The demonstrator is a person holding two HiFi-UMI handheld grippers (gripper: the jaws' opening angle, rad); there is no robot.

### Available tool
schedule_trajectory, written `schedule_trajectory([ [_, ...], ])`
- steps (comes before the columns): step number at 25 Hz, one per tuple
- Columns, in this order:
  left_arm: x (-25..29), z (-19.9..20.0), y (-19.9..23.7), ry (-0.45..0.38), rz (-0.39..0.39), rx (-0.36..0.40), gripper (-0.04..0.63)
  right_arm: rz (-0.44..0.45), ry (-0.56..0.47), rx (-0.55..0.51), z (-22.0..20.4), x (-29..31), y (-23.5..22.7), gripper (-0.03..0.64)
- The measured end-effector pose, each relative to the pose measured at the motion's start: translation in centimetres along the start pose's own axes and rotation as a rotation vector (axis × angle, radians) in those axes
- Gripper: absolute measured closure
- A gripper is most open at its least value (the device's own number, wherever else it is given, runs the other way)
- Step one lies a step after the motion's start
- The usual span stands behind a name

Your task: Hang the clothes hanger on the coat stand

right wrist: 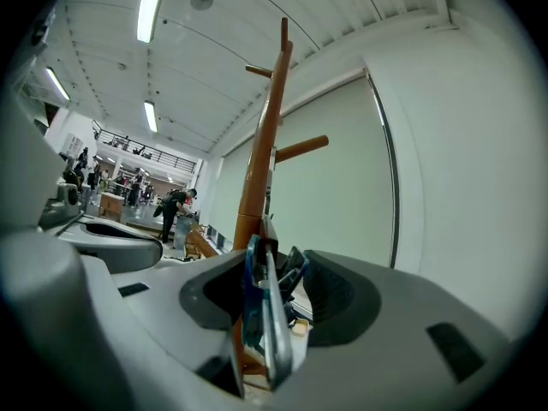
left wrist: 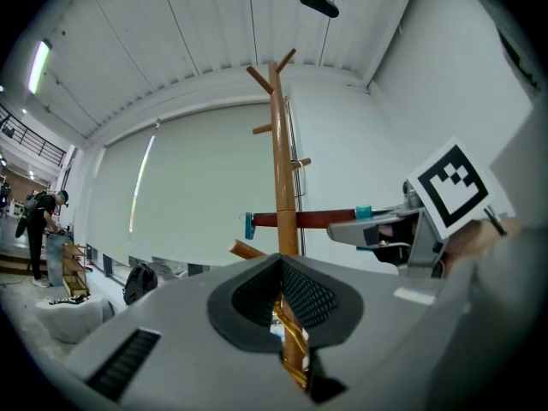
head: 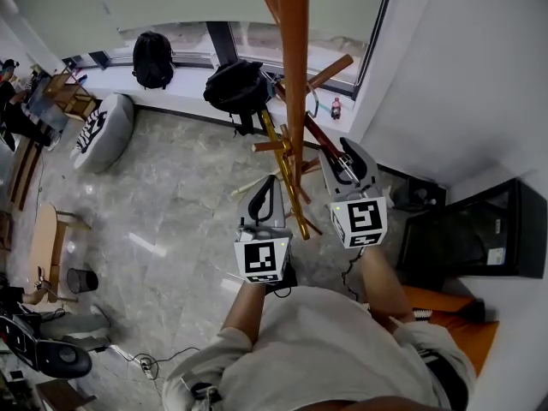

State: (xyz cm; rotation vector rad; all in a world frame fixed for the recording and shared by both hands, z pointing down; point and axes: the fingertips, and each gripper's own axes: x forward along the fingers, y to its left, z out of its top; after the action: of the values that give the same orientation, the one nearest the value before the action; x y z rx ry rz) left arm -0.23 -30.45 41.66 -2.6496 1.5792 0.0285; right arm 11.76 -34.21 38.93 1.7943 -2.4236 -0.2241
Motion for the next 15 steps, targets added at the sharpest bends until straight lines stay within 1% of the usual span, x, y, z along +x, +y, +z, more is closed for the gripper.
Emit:
schedule_trajectory([
  [8, -1.0, 0.8, -1.6, -0.012, -0.004, 0.005, 0.588, 0.005, -0.019, 0.022, 0.6, -2.9, -0.7, 0.457],
  [15, -2.1, 1.1, -3.2, -0.015, -0.006, 0.017, 0.588, -0.01, -0.025, 0.033, 0.5, -6.3, -1.4, 0.453],
])
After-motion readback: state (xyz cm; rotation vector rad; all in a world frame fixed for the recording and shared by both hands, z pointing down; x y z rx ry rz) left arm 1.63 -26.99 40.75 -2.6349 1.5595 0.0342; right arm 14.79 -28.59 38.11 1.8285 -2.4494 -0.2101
